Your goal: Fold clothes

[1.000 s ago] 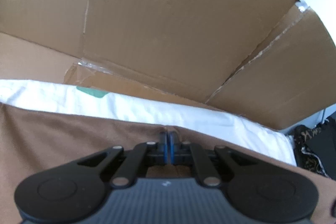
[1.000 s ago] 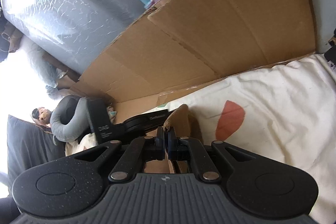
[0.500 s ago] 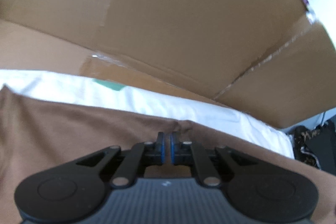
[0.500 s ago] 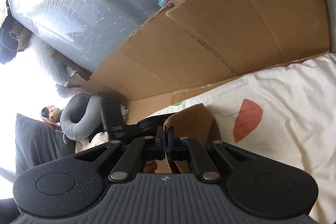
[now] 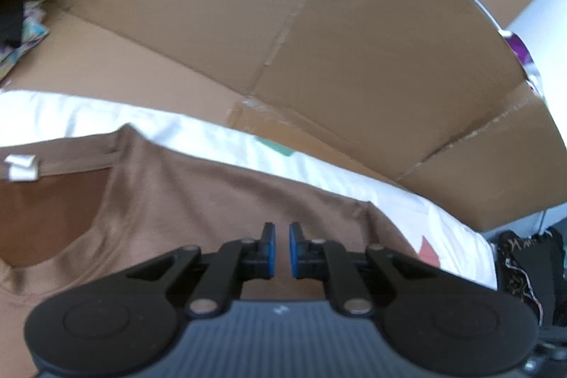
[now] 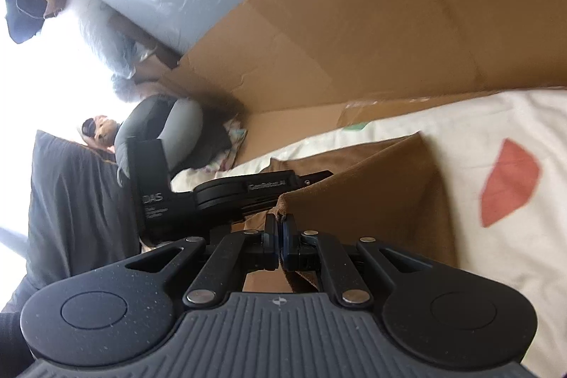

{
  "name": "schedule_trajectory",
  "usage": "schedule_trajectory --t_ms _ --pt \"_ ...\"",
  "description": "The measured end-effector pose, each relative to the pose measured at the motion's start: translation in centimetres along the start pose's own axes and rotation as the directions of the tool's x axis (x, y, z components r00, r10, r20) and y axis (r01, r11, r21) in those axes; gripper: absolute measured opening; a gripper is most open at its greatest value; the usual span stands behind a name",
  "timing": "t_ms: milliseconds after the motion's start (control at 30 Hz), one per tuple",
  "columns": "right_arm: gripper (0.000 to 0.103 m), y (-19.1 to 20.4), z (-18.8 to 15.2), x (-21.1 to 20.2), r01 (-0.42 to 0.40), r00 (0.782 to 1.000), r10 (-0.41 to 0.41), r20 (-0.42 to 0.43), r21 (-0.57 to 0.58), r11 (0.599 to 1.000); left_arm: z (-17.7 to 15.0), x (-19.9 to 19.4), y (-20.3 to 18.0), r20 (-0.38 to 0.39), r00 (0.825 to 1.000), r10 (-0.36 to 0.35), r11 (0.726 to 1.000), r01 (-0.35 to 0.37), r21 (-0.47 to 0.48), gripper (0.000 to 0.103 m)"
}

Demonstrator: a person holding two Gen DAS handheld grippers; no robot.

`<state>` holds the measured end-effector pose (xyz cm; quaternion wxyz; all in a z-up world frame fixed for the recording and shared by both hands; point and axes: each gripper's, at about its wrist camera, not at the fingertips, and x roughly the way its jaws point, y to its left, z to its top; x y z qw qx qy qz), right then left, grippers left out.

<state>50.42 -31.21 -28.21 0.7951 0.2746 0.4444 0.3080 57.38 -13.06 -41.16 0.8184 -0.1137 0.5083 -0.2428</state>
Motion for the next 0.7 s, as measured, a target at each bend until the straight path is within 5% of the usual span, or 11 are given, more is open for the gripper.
schedule_trajectory --t_ms 300,400,533,700 --pt "0.000 -0.2 -1.5 5.1 -0.020 0.999 0.021 -0.050 0.017 1.000 -0.1 -2.2 2.1 0.028 0.999 0.022 0.997 -0.020 -0.068 0.008" --pt "0.007 -0.3 -1.6 6.1 -0.058 0.996 0.058 -0.074 0.009 0.998 -0.3 -2.9 2.0 0.039 0.998 0.038 0.998 -0.036 -0.051 0.012" --pt "0.035 -1.0 -1.4 5.5 -0.076 0.994 0.075 -0.074 -0.004 0.997 -0.6 -3.6 2.3 0.057 0.998 0.041 0.995 -0.036 -0.092 0.020" --pt "0.037 -2.0 -1.3 3.9 -0.065 0.997 0.064 -0.049 -0.025 0.998 -1.9 -4.1 2.3 0.057 0.997 0.043 0.998 -0.041 -0.038 0.021"
